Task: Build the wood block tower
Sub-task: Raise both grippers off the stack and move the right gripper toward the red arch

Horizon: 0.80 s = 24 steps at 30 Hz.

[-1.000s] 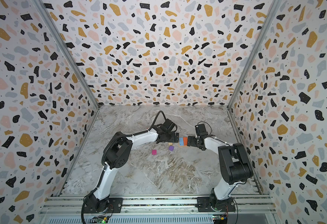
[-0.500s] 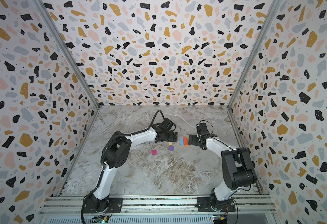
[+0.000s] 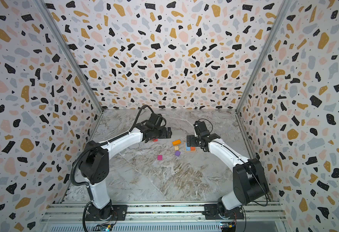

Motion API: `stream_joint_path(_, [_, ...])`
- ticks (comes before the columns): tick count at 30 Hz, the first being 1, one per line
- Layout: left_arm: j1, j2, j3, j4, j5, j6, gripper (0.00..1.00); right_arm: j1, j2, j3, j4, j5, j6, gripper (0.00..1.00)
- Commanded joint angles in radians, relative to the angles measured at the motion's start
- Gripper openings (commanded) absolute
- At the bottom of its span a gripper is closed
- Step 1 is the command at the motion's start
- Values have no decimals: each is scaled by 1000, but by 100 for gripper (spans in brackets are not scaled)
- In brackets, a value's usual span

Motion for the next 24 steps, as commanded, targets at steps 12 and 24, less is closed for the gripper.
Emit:
stream_joint_path(12, [209,-341,-293,-43,72,116,100,200,206,287,-96,23,6,89])
stream_joint_path(24, [383,-483,-530,74,167,141,100,312,521,566,-61,-4,43,77])
